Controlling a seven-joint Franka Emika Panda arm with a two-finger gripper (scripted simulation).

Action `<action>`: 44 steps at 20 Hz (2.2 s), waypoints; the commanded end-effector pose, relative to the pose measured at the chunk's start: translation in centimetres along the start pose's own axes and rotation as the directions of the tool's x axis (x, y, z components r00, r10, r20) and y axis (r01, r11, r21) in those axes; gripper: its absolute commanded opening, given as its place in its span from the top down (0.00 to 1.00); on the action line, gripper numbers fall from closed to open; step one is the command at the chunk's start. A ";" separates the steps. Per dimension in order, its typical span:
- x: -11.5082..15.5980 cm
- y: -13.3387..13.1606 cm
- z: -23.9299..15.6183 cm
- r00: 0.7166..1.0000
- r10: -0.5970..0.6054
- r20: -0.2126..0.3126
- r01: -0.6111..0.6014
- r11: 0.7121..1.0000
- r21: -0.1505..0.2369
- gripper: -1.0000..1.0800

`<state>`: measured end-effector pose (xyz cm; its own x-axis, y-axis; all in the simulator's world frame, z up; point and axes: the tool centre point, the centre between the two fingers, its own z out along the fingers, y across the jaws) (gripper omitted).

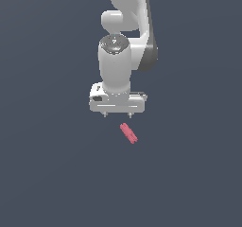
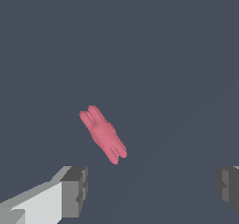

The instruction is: Pick up the object and move it to a goal position.

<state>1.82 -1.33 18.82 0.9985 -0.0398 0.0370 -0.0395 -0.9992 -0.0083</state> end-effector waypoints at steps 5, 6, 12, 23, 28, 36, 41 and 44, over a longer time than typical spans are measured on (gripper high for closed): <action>-0.1 0.2 0.0 1.000 -0.008 0.005 0.008 1.000 -0.008 0.04; -0.1 0.2 0.0 1.000 -0.012 0.007 0.012 1.000 -0.013 0.04; -0.2 0.6 0.1 0.999 -0.033 0.020 0.034 0.999 -0.035 0.04; -0.2 0.2 1.1 0.996 -0.082 0.023 0.083 0.996 -0.033 0.04; -0.1 -0.6 2.7 0.986 -0.165 0.028 0.166 0.986 -0.030 0.04; -0.2 -2.6 6.9 0.928 -0.371 0.037 0.372 0.928 -0.014 0.04; -0.4 -3.8 9.3 0.876 -0.481 0.038 0.482 0.876 0.000 0.04; -0.6 -4.4 10.3 0.849 -0.527 0.037 0.527 0.850 0.006 0.04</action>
<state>1.83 2.85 9.04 0.8838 0.4679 -0.0025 0.4680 -0.8837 0.0085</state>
